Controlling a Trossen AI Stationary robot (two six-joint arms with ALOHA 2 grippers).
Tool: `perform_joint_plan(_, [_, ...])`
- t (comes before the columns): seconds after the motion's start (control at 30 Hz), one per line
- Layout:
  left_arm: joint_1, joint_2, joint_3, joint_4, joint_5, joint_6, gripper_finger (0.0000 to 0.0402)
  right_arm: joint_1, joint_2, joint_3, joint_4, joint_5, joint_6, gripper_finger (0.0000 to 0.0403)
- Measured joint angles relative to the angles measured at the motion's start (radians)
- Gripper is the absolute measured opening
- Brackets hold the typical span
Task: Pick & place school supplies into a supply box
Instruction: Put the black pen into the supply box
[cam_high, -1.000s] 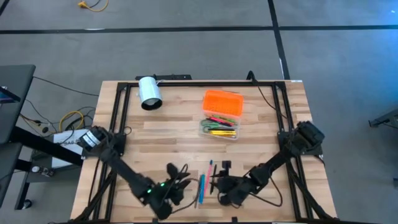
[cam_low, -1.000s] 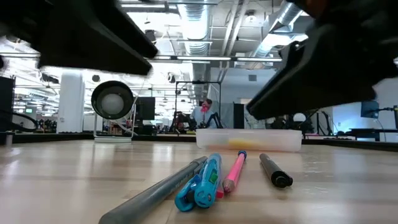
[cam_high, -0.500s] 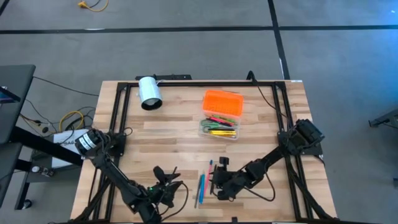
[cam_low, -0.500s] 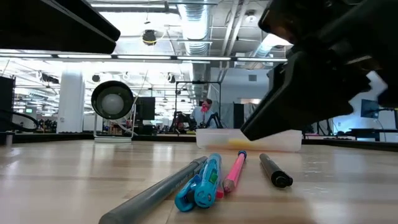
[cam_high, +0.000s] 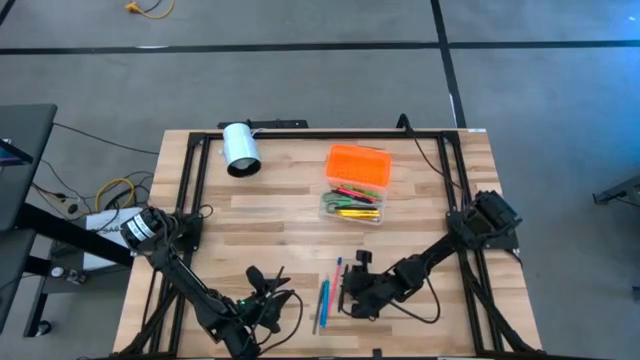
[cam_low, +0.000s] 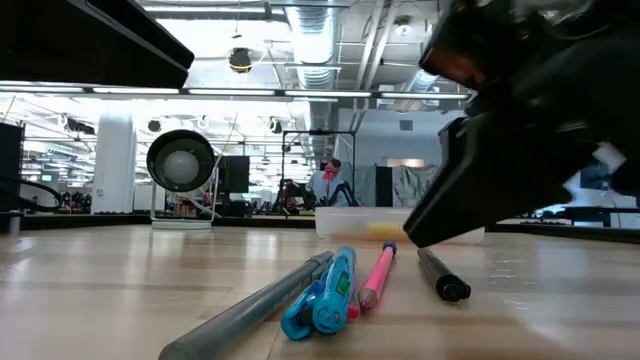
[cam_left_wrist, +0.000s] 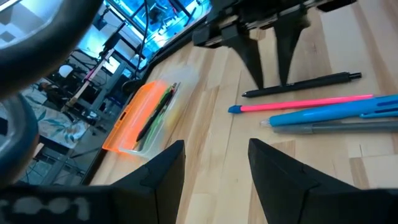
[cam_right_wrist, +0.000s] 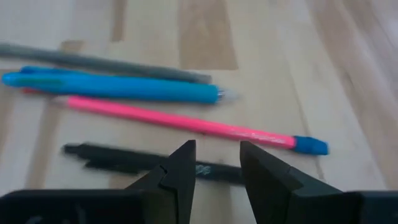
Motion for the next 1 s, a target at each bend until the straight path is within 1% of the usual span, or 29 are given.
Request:
perform_joint_plan(0.23, [0.0, 0.0, 0.0, -0.003, 0.001, -0.006, 0.0168, -0.038, 0.0, 0.0, -0.009, -0.004, 0.05, 0.0118])
perform_joint_plan(0.37, [0.0, 0.0, 0.0, -0.013, 0.01, -0.012, 0.0168, -0.045, -0.001, 0.0, -0.059, -0.027, 0.081, 0.0118])
perform_joint_plan(0.63, [0.0, 0.0, -0.001, -0.097, 0.026, -0.123, 0.0168, -0.021, -0.006, 0.003, -0.154, -0.01, 0.192, 0.0118])
perform_joint_plan(0.77, [0.0, 0.0, -0.001, -0.106, 0.031, -0.144, 0.0168, -0.001, -0.007, 0.005, -0.222, 0.005, 0.28, 0.0118])
perform_joint_plan(1.0, [0.0, 0.0, -0.001, -0.106, 0.038, -0.145, 0.0168, 0.045, -0.007, 0.003, -0.339, 0.028, 0.526, 0.0118])
